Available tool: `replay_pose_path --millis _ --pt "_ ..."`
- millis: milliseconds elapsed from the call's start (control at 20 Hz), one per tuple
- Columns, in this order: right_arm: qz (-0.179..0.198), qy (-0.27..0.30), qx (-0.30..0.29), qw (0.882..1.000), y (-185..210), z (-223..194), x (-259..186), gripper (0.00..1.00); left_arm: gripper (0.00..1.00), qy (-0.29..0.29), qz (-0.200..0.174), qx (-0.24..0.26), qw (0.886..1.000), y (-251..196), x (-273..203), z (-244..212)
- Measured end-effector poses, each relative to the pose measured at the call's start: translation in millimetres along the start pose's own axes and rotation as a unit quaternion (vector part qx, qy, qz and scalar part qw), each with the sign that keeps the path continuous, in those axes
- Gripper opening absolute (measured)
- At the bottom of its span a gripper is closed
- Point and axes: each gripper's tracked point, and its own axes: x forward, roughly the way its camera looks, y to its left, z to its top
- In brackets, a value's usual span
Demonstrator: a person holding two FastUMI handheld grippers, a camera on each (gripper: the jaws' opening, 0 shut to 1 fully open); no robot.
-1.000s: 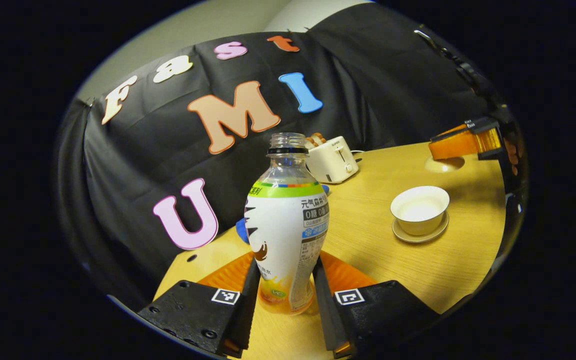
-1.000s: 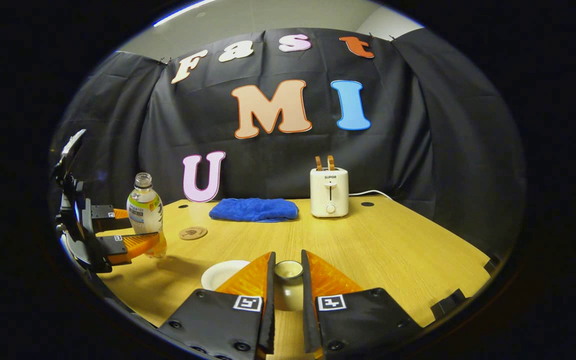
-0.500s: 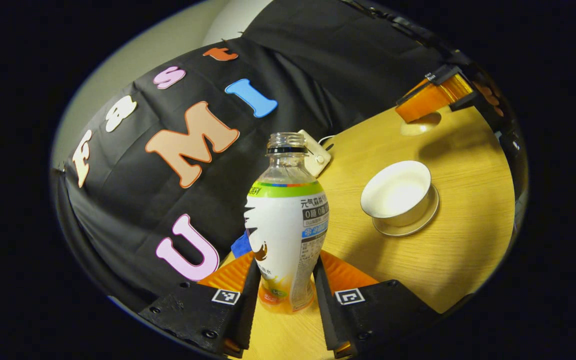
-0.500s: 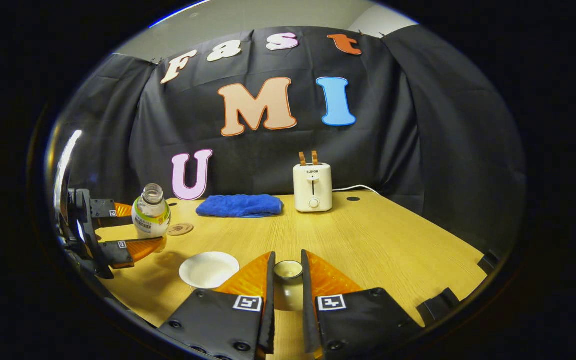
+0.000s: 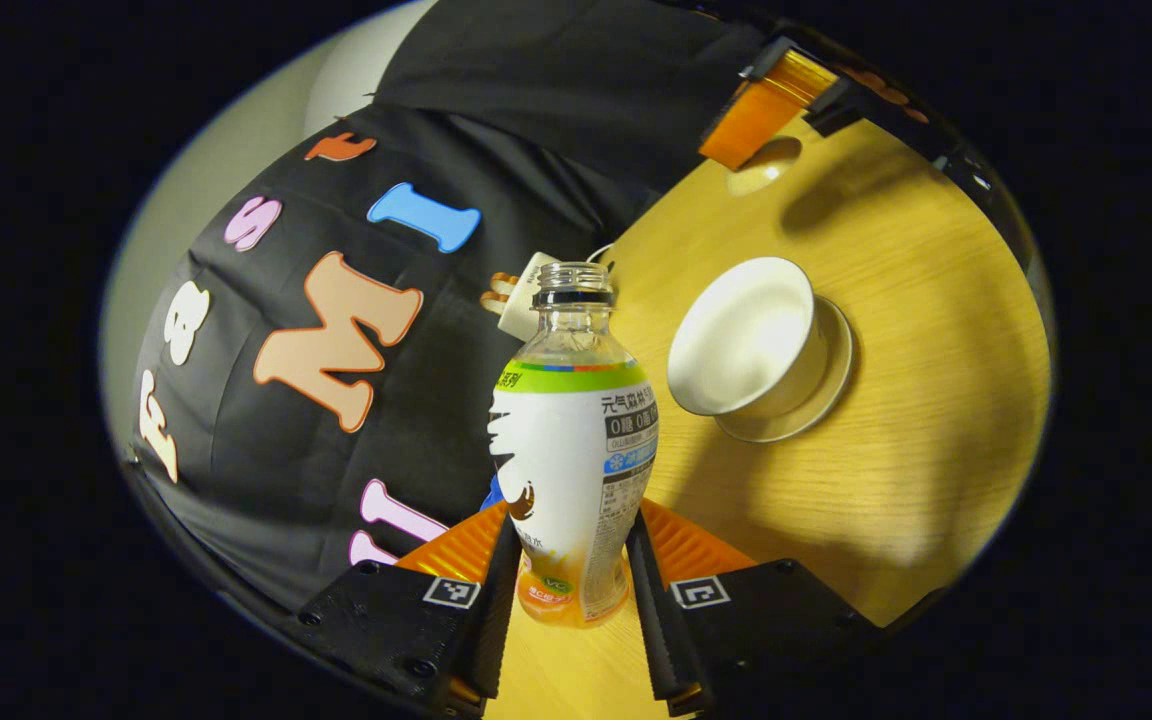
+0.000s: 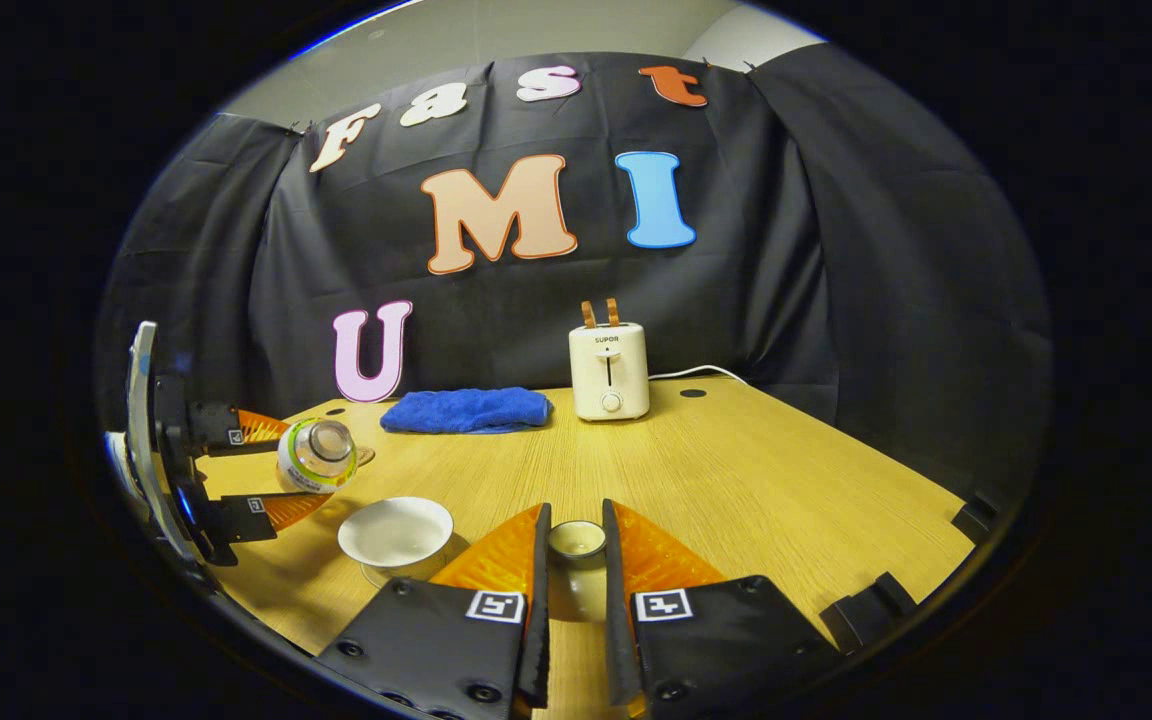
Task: Open the teacup lid with one hand, grasp the water bottle and pour water into the teacup with the other hand; after pouring, place the water bottle on the coaster and then close the teacup lid.
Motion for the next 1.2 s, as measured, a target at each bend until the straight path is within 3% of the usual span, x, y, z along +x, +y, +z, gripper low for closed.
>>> replay_pose_path --millis 700,1200 --pt "0.006 0.006 -0.004 1.0 1.2 -7.2 -0.6 0.23 0.54 0.046 -0.011 0.154 0.987 5.6 4.8 -18.9" --pt "0.009 0.01 -0.011 1.0 5.0 -11.9 0.3 0.26 0.54 0.067 -0.011 0.22 0.973 19.2 1.0 -21.3"
